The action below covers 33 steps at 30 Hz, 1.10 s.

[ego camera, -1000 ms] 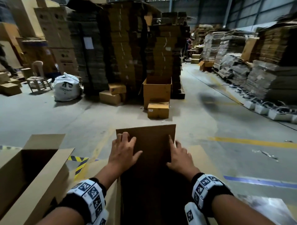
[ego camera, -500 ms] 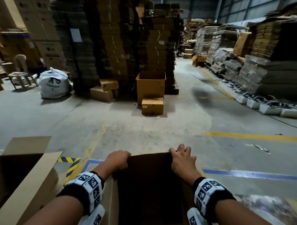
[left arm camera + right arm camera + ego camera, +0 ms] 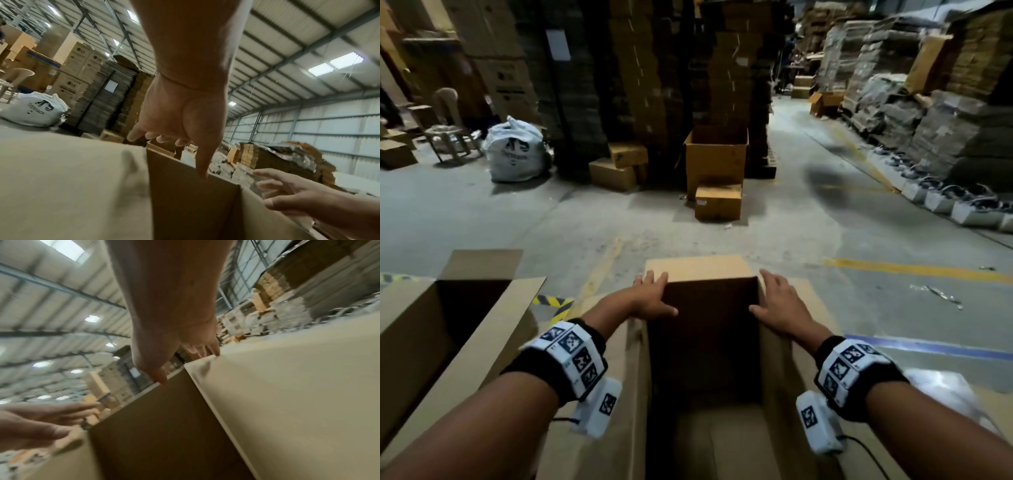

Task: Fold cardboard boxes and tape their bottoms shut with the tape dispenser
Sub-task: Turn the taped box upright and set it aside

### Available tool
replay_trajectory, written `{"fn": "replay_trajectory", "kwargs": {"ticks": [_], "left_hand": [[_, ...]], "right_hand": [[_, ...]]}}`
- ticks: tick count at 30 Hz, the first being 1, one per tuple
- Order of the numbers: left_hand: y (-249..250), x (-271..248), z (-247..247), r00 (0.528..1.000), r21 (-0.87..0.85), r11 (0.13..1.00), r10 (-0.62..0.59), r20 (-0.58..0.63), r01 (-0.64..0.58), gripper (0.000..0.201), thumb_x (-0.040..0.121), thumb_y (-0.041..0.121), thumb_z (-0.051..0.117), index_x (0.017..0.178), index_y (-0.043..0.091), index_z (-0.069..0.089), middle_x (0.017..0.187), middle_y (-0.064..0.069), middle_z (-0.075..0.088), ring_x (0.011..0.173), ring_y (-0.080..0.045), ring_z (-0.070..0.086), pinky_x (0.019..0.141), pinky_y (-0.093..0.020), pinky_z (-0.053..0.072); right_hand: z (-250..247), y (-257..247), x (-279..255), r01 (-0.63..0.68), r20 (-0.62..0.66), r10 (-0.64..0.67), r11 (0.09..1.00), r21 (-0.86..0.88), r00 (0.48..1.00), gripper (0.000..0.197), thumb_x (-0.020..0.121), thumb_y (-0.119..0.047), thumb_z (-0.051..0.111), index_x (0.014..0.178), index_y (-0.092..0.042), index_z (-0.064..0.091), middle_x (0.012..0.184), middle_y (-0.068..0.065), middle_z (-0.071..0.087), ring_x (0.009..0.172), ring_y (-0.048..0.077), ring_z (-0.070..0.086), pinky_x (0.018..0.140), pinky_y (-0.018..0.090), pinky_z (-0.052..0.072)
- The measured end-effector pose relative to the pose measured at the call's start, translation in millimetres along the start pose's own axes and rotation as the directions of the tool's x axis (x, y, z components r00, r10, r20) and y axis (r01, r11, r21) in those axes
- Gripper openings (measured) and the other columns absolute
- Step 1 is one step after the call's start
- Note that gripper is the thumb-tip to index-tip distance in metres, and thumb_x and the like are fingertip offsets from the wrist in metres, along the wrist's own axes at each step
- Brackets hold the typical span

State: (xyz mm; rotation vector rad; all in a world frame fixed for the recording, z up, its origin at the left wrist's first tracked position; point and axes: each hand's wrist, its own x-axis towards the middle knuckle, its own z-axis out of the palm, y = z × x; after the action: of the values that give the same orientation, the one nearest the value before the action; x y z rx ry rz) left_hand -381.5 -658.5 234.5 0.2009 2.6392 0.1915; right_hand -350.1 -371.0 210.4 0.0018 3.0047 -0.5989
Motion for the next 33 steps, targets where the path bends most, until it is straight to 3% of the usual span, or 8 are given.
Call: {"fn": "replay_trajectory", "kwargs": {"ticks": [5, 10, 15, 19, 22, 26, 29, 33], "left_hand": [[16, -128, 21, 0.993, -0.21, 0.973, 0.073, -0.089, -0.09, 0.088, 0.094, 0.048, 0.058, 0.158, 0.016, 0.007, 0.164, -0.011, 0.009, 0.151, -0.026, 0.011, 0.121, -0.036, 0.016], [35, -275, 91, 0.983, -0.411, 0.901, 0.074, -0.168, -0.138, 0.077, 0.09, 0.05, 0.058, 0.155, 0.024, 0.026, 0.16, 0.002, 0.026, 0.146, -0.013, 0.023, 0.117, -0.032, 0.025], [55, -359, 197, 0.927, -0.513, 0.845, -0.301, -0.223, 0.151, 0.086, 0.088, 0.061, 0.055, 0.157, 0.027, 0.017, 0.162, -0.001, 0.018, 0.149, -0.023, 0.014, 0.119, -0.047, 0.02], [71, -368, 266, 0.819, -0.656, 0.662, -0.562, -0.114, 0.362, 0.103, 0.083, 0.075, 0.051, 0.157, 0.018, 0.009, 0.164, -0.012, 0.008, 0.15, -0.035, 0.007, 0.119, -0.054, 0.016], [73, -359, 293, 0.816, -0.918, 0.304, -0.577, 0.035, 0.255, 0.11, 0.064, 0.079, 0.064, 0.149, 0.015, 0.032, 0.15, -0.017, 0.04, 0.134, -0.034, 0.043, 0.109, -0.052, 0.04], [89, -364, 289, 0.845, -0.997, 0.002, -0.531, 0.065, 0.077, 0.04, 0.076, 0.035, 0.057, 0.108, 0.011, 0.059, 0.097, -0.013, 0.062, 0.085, -0.027, 0.062, 0.076, -0.044, 0.054], [92, -381, 283, 0.872, -0.997, -0.075, -0.488, 0.046, 0.01, 0.011, 0.084, 0.022, 0.05, 0.088, 0.014, 0.056, 0.077, -0.009, 0.052, 0.066, -0.02, 0.052, 0.063, -0.031, 0.044], [63, -410, 278, 0.875, -0.993, -0.114, -0.482, 0.032, -0.026, 0.017, 0.076, 0.03, 0.049, 0.084, 0.018, 0.057, 0.079, -0.013, 0.056, 0.069, -0.025, 0.055, 0.067, -0.043, 0.05]], "right_hand": [[-46, -1, -103, 0.095, -0.003, -0.095, 0.986, 0.136, 0.995, 0.081, 0.091, -0.043, 0.065, 0.154, -0.014, 0.024, 0.159, 0.01, 0.03, 0.144, 0.027, 0.03, 0.115, 0.034, 0.028], [-73, 25, -233, 0.074, -0.024, -0.07, 0.957, 0.279, 0.997, 0.072, 0.089, -0.042, 0.068, 0.15, -0.02, 0.036, 0.153, 0.006, 0.041, 0.136, 0.027, 0.044, 0.109, 0.039, 0.039], [-42, 66, -338, -0.057, 0.018, 0.054, 0.941, 0.333, 0.998, 0.068, 0.088, -0.046, 0.067, 0.145, -0.018, 0.043, 0.147, 0.01, 0.048, 0.131, 0.03, 0.048, 0.105, 0.043, 0.042], [15, 79, -380, -0.216, 0.139, 0.192, 0.959, 0.183, 0.972, 0.09, 0.08, -0.076, 0.051, 0.146, -0.017, 0.035, 0.145, 0.016, 0.045, 0.13, 0.035, 0.045, 0.103, 0.045, 0.042], [49, 73, -391, -0.284, 0.204, 0.232, 0.917, 0.282, 0.951, 0.091, 0.086, -0.069, 0.051, 0.152, -0.011, 0.026, 0.153, 0.022, 0.035, 0.138, 0.039, 0.036, 0.113, 0.047, 0.033], [65, 69, -390, -0.348, 0.226, 0.264, 0.737, 0.579, 0.937, 0.072, 0.077, -0.05, 0.057, 0.137, -0.01, 0.051, 0.127, 0.019, 0.061, 0.11, 0.036, 0.059, 0.091, 0.043, 0.049], [50, 49, -399, -0.33, 0.224, 0.243, 0.668, 0.667, 0.944, 0.023, 0.094, -0.017, 0.054, 0.107, -0.002, 0.065, 0.097, 0.018, 0.067, 0.083, 0.032, 0.061, 0.07, 0.032, 0.044], [41, 12, -403, -0.235, 0.197, 0.134, 0.678, 0.697, 0.971, 0.021, 0.097, -0.002, 0.047, 0.082, -0.008, 0.06, 0.082, 0.017, 0.058, 0.07, 0.022, 0.05, 0.059, 0.024, 0.039]]}}
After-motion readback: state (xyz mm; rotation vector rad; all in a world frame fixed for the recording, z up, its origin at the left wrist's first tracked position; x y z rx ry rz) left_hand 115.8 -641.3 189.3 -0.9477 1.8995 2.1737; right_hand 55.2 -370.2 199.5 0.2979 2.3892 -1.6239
